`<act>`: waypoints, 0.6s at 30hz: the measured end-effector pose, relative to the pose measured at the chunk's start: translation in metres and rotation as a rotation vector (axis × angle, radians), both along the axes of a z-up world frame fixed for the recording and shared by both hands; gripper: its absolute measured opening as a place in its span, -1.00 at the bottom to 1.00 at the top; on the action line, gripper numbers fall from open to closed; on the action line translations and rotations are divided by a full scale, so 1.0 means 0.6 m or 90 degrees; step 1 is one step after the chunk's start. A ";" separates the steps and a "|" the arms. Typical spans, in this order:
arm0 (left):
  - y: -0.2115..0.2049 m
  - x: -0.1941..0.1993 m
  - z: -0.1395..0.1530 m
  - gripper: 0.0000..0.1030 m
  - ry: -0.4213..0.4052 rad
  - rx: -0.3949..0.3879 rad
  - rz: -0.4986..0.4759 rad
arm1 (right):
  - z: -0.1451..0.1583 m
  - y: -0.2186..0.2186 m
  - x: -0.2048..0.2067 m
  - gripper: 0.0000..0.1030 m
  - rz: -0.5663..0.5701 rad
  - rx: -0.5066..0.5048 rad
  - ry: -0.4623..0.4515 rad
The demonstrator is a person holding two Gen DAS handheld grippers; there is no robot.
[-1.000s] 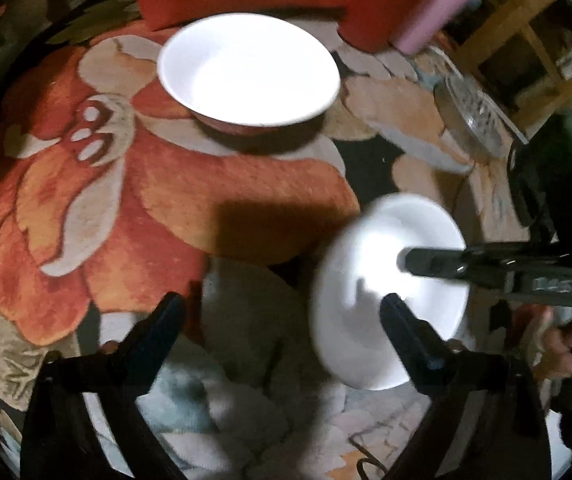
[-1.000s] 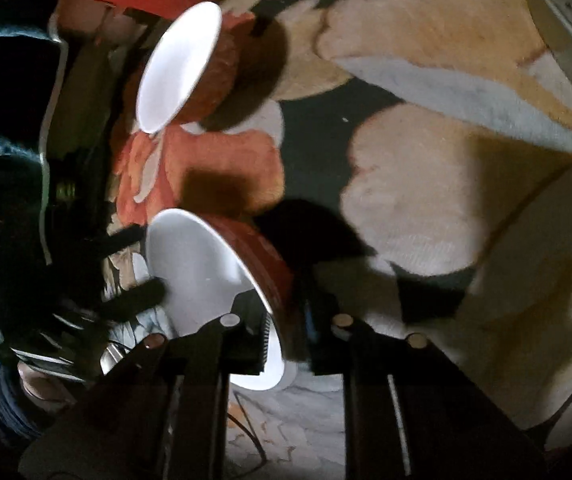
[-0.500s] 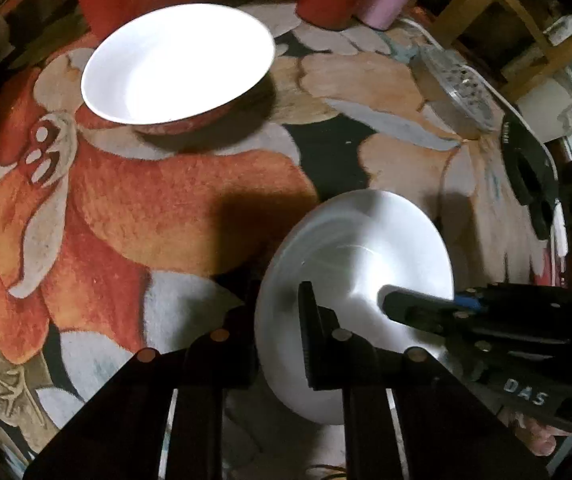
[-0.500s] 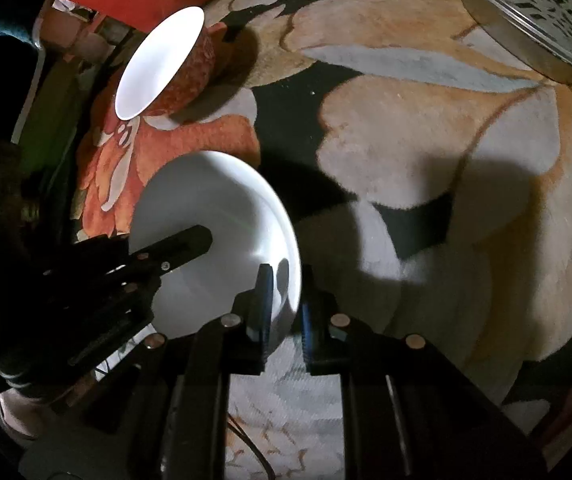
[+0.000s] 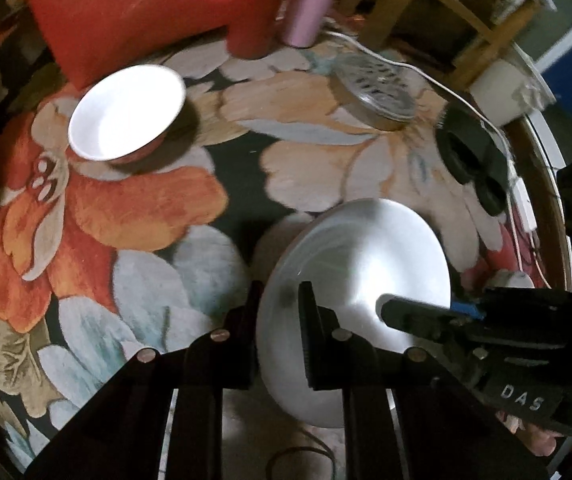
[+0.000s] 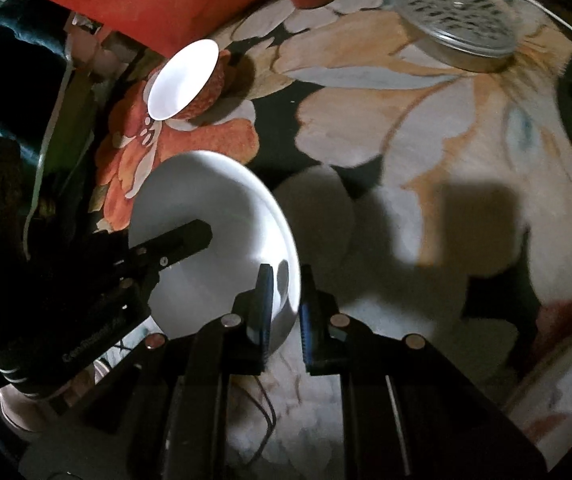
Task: Organize plates and bowls
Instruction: 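Lift the white bowl with the right tool and carry it to the stack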
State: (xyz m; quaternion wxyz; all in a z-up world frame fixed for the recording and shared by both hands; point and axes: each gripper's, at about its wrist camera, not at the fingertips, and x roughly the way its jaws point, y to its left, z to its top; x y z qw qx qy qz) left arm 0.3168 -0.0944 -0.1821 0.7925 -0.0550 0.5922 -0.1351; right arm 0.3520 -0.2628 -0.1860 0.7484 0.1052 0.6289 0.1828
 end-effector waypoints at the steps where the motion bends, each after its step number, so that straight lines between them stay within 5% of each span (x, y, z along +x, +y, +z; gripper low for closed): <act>1: -0.010 -0.004 0.008 -0.71 -0.004 0.001 -0.006 | 0.005 -0.007 -0.007 -0.76 -0.005 -0.001 0.000; 9: -0.094 -0.040 0.052 -0.71 -0.011 -0.007 -0.066 | 0.039 -0.093 -0.085 -0.76 -0.100 0.040 0.016; 18: -0.232 -0.092 0.055 -0.71 -0.001 -0.033 -0.154 | 0.054 -0.209 -0.166 -0.76 -0.192 0.013 0.019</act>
